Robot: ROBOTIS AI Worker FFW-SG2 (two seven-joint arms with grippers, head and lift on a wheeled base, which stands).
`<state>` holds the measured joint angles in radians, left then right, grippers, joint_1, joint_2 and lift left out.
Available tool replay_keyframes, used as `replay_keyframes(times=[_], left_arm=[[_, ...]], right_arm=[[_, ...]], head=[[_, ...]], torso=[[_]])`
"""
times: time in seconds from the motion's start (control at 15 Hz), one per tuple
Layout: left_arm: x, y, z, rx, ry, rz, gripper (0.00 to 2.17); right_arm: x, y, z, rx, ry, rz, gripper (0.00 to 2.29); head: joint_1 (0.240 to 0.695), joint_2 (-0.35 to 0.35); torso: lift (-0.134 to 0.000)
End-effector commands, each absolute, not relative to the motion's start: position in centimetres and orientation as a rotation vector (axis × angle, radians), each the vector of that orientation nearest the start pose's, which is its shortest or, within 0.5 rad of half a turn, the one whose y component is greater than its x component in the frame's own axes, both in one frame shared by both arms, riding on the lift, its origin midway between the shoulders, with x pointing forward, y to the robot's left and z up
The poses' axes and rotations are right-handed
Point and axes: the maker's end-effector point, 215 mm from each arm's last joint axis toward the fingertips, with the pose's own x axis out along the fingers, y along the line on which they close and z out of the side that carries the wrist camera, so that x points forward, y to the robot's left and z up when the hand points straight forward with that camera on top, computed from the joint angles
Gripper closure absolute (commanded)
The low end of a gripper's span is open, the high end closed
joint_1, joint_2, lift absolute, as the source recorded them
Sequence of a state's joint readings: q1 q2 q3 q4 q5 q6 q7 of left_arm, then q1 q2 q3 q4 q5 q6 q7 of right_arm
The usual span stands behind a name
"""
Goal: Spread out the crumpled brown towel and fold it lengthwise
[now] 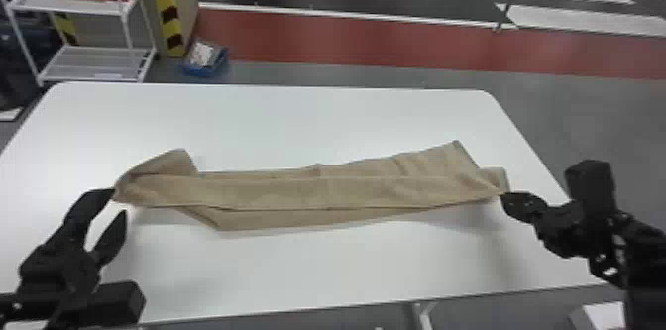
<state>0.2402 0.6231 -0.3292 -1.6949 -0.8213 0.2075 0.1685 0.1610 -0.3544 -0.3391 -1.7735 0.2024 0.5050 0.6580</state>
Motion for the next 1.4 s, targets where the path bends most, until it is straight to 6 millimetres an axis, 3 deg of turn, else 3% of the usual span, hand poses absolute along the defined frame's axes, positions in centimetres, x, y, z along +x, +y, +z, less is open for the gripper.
replay_keyframes(times=[0.0,0.67,0.73,0.8,1.33], left_arm=[[48.7,29.2,-44.2,1.415,0.082,-0.239,0.60],[50.4,29.6,-43.7,1.454,0.069,-0.222,0.60],[50.5,29.8,-43.6,1.457,0.070,-0.218,0.66],[50.8,29.9,-43.4,1.460,0.062,-0.210,0.97],[50.7,30.0,-43.1,1.470,0.052,-0.207,1.00]], right_arm=[[49.1,-44.2,-42.0,-0.359,0.555,0.210,1.45],[48.8,-44.4,-41.7,-0.351,0.549,0.210,1.45],[48.8,-44.4,-41.7,-0.353,0.548,0.211,1.45],[48.8,-44.4,-41.7,-0.351,0.548,0.212,1.45],[48.9,-44.2,-41.4,-0.352,0.540,0.214,1.45]], head=[[0.695,-0.165],[0.695,-0.165],[0.695,-0.165],[0.695,-0.164],[0.695,-0.159]], torso=[[-0.120],[-0.120],[-0.120],[-0.120],[-0.120]])
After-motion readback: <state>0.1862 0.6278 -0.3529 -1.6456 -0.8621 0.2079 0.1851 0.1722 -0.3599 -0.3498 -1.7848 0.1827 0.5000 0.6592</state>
